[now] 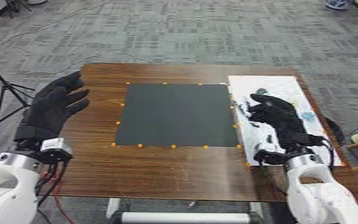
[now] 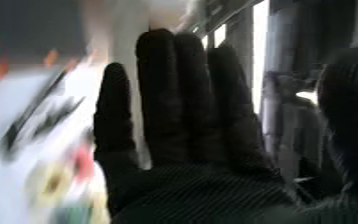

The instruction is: Arrange flowers

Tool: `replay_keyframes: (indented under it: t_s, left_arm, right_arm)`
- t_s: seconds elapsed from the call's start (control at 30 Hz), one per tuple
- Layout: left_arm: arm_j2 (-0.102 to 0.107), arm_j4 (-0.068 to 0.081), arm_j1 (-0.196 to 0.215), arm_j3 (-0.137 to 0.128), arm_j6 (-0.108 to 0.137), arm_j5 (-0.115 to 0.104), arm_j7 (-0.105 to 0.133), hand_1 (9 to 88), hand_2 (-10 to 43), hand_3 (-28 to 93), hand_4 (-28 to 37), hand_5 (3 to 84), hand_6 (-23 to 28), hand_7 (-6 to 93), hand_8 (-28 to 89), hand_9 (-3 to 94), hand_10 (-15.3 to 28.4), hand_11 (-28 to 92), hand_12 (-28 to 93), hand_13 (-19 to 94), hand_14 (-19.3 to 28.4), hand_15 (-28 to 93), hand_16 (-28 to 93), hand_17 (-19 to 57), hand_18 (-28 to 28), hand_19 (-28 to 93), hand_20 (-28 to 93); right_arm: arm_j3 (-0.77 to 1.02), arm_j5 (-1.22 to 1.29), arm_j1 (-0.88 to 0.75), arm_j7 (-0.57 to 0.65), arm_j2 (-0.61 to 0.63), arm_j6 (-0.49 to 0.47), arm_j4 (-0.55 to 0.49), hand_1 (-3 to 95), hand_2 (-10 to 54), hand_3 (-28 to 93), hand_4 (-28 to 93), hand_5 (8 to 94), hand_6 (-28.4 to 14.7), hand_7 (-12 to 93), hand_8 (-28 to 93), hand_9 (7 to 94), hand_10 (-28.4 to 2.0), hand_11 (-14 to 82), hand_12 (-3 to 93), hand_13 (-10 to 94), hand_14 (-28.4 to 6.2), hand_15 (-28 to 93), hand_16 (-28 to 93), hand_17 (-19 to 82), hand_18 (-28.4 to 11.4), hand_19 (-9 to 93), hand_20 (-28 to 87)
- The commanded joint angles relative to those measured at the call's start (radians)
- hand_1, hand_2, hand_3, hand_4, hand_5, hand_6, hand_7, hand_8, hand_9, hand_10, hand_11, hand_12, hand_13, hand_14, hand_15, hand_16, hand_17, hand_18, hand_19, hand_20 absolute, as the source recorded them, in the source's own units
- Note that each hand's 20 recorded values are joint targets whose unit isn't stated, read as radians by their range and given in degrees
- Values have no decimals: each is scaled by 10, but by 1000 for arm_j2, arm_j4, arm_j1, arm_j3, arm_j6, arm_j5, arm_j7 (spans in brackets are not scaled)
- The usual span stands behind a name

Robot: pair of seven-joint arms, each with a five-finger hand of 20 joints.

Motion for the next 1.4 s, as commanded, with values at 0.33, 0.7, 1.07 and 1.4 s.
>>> replay_keyframes:
  t_s: [0.33,0.7,1.07,1.4]
  left_arm:
    - [-38,-8,44,-13,12,-4,4,291,-81,678,-234,264,24,244,-115,180,97,300,204,114,125,532,-51,-91,186,415,130]
    - [-34,-20,69,-47,3,-7,-4,290,-77,676,-235,266,24,242,-112,182,98,299,204,114,126,534,-50,-92,187,416,131]
    - [-27,-21,67,-51,19,-10,1,288,-77,678,-237,267,24,243,-113,183,99,298,204,116,125,534,-51,-92,187,416,131]
    - [-31,-30,87,-61,23,-11,4,287,-75,677,-238,268,24,244,-113,185,97,296,204,117,126,533,-51,-92,188,417,132]
  right_arm:
    - [-22,-1278,-168,805,237,335,-82,340,-95,659,-283,733,17,517,-174,777,-109,600,399,665,-112,818,381,293,-208,823,505]
    - [-24,-1215,-222,736,243,279,-113,331,-95,621,-283,787,17,550,-179,812,-112,617,424,696,-119,833,417,316,-214,840,517]
    - [10,-1184,-223,741,275,78,-105,313,-95,625,-283,788,18,553,-177,812,-112,616,433,696,-122,835,424,317,-216,844,520]
    - [-2,-1111,-183,747,279,-165,-105,281,-95,627,-283,777,15,545,-175,802,-115,608,436,689,-125,831,427,309,-217,841,515]
